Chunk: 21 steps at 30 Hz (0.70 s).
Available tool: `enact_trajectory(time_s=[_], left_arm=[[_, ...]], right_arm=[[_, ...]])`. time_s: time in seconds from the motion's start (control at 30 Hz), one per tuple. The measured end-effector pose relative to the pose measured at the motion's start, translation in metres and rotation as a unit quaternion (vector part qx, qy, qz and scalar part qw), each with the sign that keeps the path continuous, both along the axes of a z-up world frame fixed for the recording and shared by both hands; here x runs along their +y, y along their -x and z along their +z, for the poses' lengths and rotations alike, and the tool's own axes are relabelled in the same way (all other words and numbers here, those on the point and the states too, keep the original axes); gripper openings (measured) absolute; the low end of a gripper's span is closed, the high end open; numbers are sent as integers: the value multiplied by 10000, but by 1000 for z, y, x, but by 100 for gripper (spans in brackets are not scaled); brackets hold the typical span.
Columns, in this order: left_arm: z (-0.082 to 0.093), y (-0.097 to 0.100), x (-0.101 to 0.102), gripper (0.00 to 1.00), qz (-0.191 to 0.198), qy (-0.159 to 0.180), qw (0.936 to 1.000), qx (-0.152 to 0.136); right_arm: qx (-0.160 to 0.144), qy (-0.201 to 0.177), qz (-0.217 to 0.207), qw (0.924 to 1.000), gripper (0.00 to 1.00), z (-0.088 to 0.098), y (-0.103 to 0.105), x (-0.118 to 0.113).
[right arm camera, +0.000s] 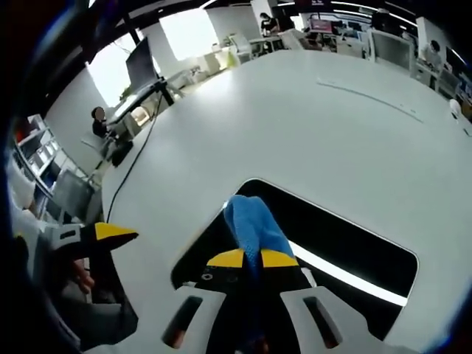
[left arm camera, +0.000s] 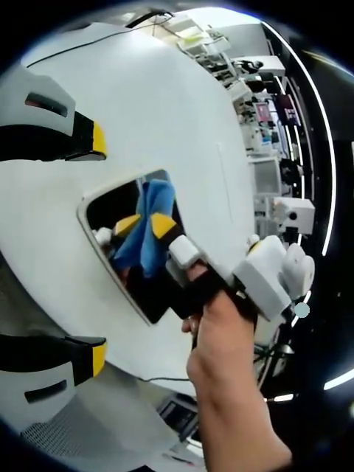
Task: Wipe the mirror surface with the cleaning cloth until all visible marks leave the cleaned area.
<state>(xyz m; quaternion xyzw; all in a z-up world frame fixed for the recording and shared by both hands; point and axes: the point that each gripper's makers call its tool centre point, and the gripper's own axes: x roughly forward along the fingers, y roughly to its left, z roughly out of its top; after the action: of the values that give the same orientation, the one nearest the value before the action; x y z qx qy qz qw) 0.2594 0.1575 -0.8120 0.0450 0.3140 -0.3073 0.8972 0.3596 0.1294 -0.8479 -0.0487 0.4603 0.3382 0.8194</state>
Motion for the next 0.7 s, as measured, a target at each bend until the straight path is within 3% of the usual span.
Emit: enact_trajectory(time_s=[0.7], left_arm=[[2,0,-1,99,-39,-7,10000,-62]], right_arm=[[57,11,-54,10000,0,-1,3,-47]])
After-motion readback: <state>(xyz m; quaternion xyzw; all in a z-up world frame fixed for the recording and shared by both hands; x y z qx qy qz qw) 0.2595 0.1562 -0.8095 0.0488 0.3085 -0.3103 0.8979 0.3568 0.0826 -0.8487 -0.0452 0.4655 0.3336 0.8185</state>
